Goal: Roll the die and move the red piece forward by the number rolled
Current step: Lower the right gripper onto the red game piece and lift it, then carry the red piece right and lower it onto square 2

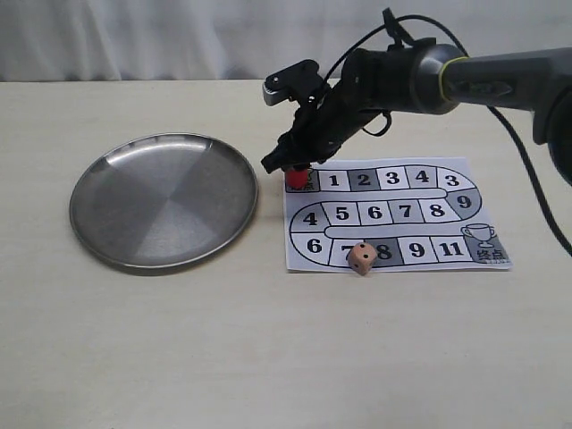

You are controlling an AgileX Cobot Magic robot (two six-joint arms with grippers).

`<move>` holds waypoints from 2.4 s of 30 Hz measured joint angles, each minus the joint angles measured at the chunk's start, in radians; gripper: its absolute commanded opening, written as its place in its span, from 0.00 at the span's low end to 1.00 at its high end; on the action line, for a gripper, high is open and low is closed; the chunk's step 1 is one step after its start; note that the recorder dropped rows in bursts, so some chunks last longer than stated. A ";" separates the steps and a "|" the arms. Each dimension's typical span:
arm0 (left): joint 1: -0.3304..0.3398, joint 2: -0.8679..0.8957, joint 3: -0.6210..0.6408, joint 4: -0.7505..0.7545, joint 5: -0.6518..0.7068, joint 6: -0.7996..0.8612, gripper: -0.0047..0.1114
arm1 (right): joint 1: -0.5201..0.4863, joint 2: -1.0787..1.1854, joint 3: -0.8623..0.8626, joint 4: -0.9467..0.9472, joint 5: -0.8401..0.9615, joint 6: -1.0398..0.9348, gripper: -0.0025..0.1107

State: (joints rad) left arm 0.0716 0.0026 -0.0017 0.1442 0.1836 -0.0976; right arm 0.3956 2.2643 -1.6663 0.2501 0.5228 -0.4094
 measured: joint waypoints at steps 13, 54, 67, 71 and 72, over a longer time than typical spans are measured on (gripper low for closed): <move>0.000 0.000 0.000 0.000 0.000 0.000 0.04 | 0.000 0.000 -0.002 0.000 -0.006 -0.002 0.06; 0.000 0.000 0.000 0.000 0.000 0.000 0.04 | -0.114 -0.273 0.044 -0.324 0.091 0.314 0.06; 0.000 0.000 0.000 0.000 0.000 0.000 0.04 | -0.136 -0.036 0.039 -0.274 0.135 0.323 0.06; 0.000 0.000 0.000 0.000 0.000 0.000 0.04 | -0.136 -0.027 0.030 -0.270 0.132 0.323 0.06; 0.000 0.000 0.000 0.000 0.000 0.000 0.04 | -0.136 -0.026 0.028 -0.270 0.132 0.323 0.06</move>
State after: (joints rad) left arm 0.0716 0.0026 -0.0017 0.1442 0.1836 -0.0976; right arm 0.2600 2.2387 -1.6384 -0.0198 0.6551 -0.0863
